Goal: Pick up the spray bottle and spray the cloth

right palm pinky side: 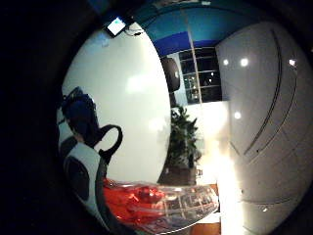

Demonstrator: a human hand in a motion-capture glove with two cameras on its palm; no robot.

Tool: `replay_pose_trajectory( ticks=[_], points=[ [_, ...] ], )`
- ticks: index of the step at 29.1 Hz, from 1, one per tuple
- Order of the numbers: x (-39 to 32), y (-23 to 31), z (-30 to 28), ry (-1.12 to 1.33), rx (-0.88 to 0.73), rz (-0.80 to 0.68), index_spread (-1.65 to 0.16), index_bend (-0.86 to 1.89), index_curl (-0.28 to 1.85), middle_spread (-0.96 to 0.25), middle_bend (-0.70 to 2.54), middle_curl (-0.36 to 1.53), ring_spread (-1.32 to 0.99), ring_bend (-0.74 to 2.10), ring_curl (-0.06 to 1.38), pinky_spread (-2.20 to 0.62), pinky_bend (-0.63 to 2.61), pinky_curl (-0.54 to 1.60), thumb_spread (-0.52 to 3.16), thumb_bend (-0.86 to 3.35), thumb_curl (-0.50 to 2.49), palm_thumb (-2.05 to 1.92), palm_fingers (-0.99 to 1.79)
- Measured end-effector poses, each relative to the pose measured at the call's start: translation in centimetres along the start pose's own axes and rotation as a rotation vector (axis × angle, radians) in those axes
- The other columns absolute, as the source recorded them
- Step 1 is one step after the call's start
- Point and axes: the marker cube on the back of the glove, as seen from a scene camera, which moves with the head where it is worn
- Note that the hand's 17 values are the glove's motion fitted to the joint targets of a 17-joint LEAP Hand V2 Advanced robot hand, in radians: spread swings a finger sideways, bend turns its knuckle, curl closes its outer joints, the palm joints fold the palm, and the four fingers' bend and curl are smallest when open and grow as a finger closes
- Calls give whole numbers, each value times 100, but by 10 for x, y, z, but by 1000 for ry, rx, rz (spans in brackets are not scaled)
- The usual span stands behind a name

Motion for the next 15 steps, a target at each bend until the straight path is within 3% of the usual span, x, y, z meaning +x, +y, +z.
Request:
replay_pose_trajectory(
  ticks=[7,15],
  points=[
    [21,-7,-21,-123,61,136,-28,37,56,-24,57,50,-23,68,46,-33,46,42,28,-3,77,88,141],
    [42,-19,-41,-603,276,408,-28,37,56,-24,57,50,-23,69,46,-34,46,41,28,-3,77,88,141]
  ],
)
